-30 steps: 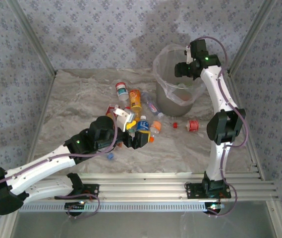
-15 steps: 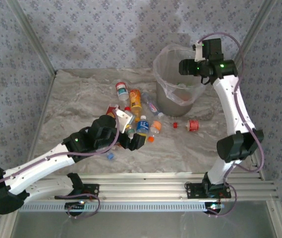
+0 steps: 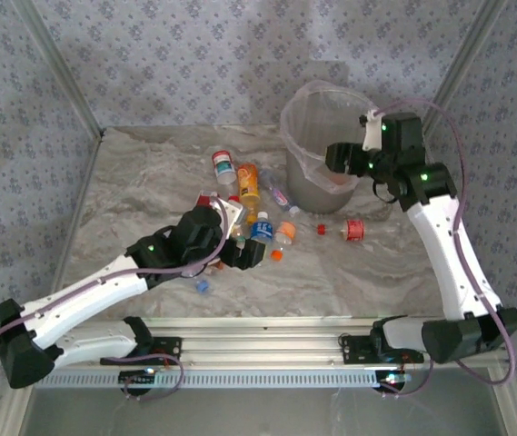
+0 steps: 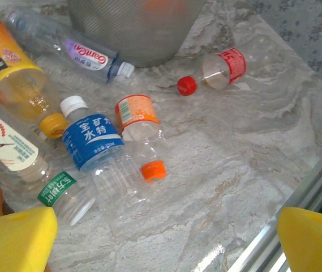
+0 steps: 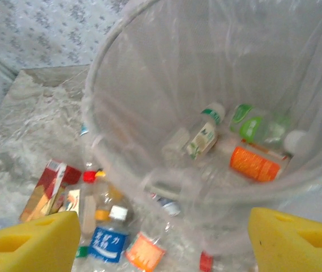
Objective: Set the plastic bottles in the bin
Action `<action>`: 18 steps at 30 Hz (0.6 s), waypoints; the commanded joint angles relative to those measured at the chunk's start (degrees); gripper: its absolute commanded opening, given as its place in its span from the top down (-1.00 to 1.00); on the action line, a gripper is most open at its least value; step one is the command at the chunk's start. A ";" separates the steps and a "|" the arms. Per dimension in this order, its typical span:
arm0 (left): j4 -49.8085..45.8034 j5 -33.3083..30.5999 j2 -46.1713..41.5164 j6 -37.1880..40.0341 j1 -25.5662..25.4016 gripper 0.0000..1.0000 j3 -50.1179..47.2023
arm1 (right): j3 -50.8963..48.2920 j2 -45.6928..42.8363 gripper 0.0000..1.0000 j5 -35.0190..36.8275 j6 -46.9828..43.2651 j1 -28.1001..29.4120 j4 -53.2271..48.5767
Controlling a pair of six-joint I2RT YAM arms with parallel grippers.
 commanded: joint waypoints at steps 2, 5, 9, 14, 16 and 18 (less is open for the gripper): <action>-0.49 0.31 2.92 -4.94 1.54 -0.99 2.61 | -7.53 -5.68 -0.60 -3.47 4.03 1.53 1.52; -1.88 -0.36 6.68 -9.12 2.62 -0.99 4.40 | -12.21 -9.29 -0.61 -6.26 5.17 2.28 1.41; -3.62 -1.35 12.49 -12.02 3.00 -0.94 7.24 | -17.40 -14.30 -0.65 -11.30 6.04 3.08 1.25; -4.56 -2.35 20.00 -13.92 3.45 -0.88 10.00 | -25.38 -19.07 -0.68 -15.06 7.74 3.68 2.22; -5.17 -2.83 22.96 -14.81 3.84 -0.88 11.10 | -26.61 -19.78 -0.68 -16.60 7.77 4.11 2.01; -6.06 -2.75 26.01 -15.86 4.57 -0.87 12.36 | -27.59 -20.40 -0.69 -16.23 7.64 4.63 1.61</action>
